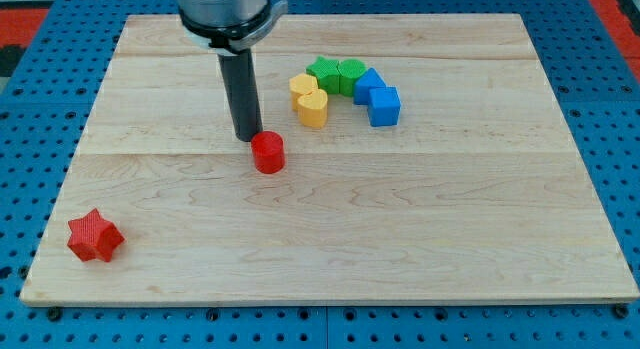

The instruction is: Place the red circle vertically above the red star

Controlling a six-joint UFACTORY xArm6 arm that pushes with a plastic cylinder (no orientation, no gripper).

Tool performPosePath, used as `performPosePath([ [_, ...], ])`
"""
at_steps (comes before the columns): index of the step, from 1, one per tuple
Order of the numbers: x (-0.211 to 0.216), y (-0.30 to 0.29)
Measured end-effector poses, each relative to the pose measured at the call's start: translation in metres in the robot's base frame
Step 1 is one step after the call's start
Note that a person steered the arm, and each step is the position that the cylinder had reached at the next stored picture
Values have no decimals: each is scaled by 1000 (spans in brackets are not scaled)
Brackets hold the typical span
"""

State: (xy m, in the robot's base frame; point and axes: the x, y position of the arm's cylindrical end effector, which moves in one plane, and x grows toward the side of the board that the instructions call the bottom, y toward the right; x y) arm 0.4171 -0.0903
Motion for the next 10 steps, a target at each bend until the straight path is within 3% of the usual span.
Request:
performPosePath([
  [2,-12,95],
  [3,11,108],
  [5,19,-42],
  [6,19,-37],
  [7,23,13],
  [9,75,-88],
  [10,73,-100],
])
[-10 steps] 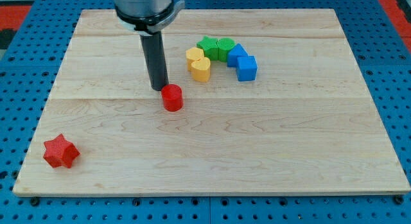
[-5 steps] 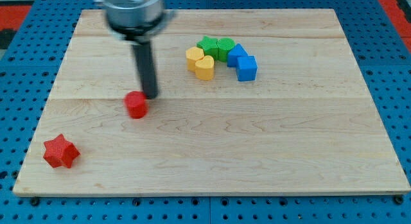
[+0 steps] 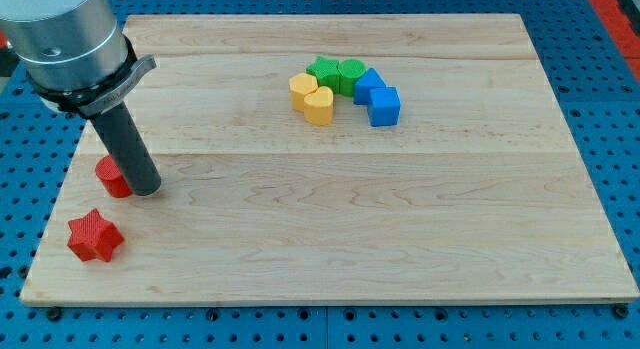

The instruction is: Place the red circle vertically above the red star

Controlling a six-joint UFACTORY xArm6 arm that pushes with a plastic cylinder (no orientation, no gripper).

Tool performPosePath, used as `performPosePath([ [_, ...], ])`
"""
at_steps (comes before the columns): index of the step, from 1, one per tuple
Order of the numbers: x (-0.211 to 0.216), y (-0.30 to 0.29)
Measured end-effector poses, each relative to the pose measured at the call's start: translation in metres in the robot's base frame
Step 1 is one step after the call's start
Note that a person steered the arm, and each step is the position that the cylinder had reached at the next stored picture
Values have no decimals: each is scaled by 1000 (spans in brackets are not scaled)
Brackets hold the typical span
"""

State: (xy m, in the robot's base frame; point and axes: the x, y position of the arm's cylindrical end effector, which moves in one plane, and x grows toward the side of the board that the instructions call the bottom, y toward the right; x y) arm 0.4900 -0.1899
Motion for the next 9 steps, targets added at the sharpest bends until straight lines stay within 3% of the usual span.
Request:
performPosePath([
  [1,-36,10],
  [2,-48,-22],
  [3,-18,-38],
  [5,-50,-23],
  [9,0,-30],
])
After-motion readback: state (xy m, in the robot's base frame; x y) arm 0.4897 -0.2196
